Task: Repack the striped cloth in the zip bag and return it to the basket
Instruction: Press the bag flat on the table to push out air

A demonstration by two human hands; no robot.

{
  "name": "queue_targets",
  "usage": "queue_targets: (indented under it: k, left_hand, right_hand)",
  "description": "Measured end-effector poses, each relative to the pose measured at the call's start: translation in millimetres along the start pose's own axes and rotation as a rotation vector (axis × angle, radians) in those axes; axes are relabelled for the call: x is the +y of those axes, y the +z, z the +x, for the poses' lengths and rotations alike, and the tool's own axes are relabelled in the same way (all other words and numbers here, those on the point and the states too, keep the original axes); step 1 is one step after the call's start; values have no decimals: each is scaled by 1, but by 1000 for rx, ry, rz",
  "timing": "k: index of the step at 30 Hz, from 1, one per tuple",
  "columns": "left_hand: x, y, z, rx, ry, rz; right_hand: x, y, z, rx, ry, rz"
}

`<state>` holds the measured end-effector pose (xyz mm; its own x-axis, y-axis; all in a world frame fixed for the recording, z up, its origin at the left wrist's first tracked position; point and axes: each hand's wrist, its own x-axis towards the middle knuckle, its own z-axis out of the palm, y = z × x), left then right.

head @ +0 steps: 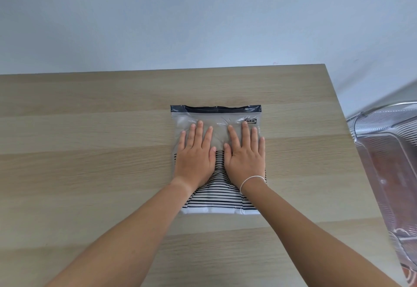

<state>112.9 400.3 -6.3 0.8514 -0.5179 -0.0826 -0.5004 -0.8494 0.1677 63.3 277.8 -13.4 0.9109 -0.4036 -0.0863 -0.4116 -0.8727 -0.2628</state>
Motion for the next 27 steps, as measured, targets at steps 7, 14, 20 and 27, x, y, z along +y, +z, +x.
queue_targets:
  k: [7,14,20,27]
  left_hand:
    - [-2,2,9,7,2,-10]
    - [-3,3,11,20,16,-32]
    - [-2,2,14,21,13,-51]
    - [-2,1,14,18,11,-51]
  right_hand:
    - [-1,1,8,0,7,31]
    - [-1,2,10,14,4,46]
    - [-1,3,13,15,5,35]
    - [-1,4,14,14,4,32]
